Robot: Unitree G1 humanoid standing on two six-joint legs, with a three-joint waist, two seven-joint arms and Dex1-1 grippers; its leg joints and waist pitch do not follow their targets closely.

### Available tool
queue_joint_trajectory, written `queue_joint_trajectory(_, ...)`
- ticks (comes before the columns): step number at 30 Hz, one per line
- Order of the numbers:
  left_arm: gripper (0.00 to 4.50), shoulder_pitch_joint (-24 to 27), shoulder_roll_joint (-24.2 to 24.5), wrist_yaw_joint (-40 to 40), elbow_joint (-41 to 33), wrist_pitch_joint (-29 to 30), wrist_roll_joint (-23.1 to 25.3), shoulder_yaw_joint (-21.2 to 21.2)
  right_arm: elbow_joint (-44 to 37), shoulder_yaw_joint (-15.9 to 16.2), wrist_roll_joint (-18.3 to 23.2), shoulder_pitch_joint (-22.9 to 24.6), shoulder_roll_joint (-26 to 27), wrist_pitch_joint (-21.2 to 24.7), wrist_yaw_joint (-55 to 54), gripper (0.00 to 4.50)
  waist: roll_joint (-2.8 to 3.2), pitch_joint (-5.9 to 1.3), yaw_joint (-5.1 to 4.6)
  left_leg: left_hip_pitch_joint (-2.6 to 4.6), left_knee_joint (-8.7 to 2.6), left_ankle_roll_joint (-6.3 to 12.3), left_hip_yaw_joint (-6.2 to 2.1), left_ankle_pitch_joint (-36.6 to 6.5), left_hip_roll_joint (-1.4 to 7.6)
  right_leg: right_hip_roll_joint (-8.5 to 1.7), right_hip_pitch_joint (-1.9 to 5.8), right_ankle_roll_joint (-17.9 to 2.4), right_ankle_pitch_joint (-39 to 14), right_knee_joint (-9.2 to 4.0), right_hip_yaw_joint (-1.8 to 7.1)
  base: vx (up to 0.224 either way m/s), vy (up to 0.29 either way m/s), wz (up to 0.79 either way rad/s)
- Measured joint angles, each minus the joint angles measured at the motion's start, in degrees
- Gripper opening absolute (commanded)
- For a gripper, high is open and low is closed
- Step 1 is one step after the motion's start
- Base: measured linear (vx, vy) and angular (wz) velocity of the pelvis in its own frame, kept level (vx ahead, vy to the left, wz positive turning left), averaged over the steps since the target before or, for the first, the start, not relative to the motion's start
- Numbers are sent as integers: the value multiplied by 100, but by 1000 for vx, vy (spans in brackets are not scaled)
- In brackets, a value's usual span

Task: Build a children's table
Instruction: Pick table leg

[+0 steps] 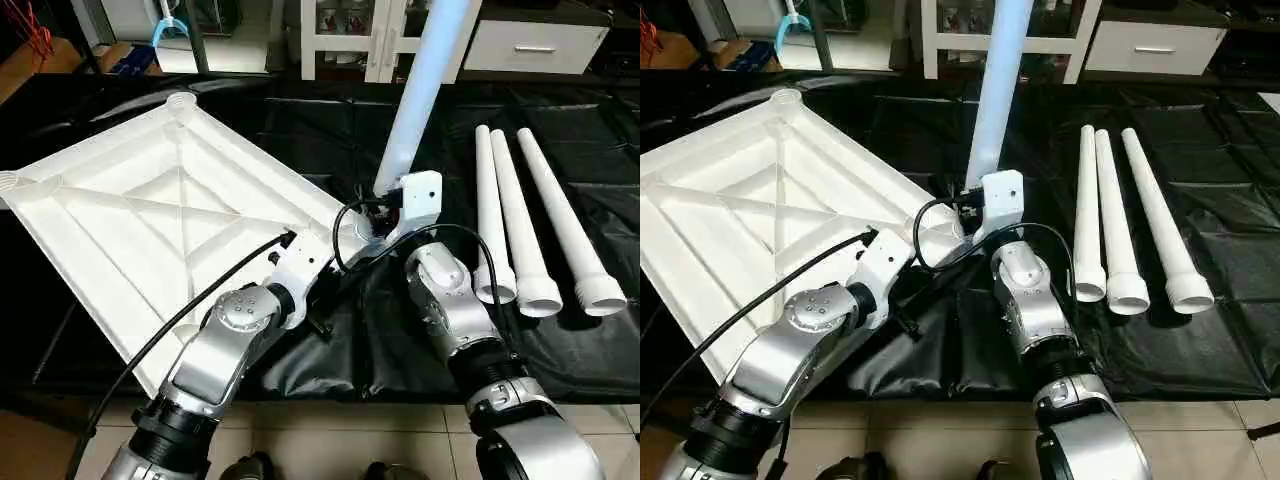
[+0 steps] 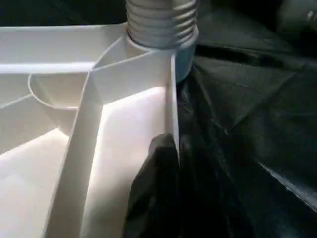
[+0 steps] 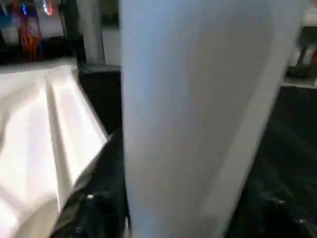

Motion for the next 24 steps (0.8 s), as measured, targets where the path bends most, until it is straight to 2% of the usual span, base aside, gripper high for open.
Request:
queue_joint_trajectory(2, 0, 6, 40, -14, -62, -1, -4, -4, -5, 1, -7, -9, -10, -20, 73, 295, 3, -3, 1, -28, 16, 5, 26, 3, -1, -9, -3, -9, 143, -4, 16, 0, 0, 0)
queue_joint_trajectory(5, 0, 3, 71, -33, -91, -15, -3, -4, 45, 2, -11, 10, -21, -8, 140, 312, 4, -4, 9, -41, 27, 13, 40, 9, 13, -6, -28, 27, 245, -1, 23, 0, 0, 0)
queue_joint_trajectory(8, 0, 13, 111, -42, -191, -36, -7, -1, 107, 2, -37, 121, -41, 18, 240, 346, 16, -7, 17, -110, 18, 12, 53, 10, 31, -2, -86, 41, 276, 4, 12, 0, 0, 0)
queue_joint_trajectory(12, 0, 11, 168, -60, -239, -48, -14, -1, 108, -70, 27, 115, -67, 44, 434, 371, 20, -10, 16, -119, 26, 16, 113, 14, 70, -2, -101, 26, 336, 5, -1, 0, 0, 0)
queue_joint_trajectory(17, 0, 12, 214, -133, -288, -50, -31, -1, -34, -151, 96, 195, -119, 67, 641, 412, 23, -10, 19, -131, 40, 27, 129, 21, 76, -2, -106, 33, 331, 2, 2, 0, 0, 0)
queue_joint_trajectory(19, 0, 16, 243, -167, -304, -51, -88, -1, -233, -154, 123, 322, -210, 101, 814, 435, 26, -10, 18, -137, 54, 37, 136, 28, 77, -3, -106, 36, 329, 0, 7, 0, 0, 0)
queue_joint_trajectory(24, 0, 18, 334, -189, -309, -100, -113, 5, -767, -164, 272, 743, -395, 233, 1257, 444, 32, -11, -1, -146, 70, 48, 139, 34, 78, -4, -110, 37, 328, 1, 11, 0, 0, 0)
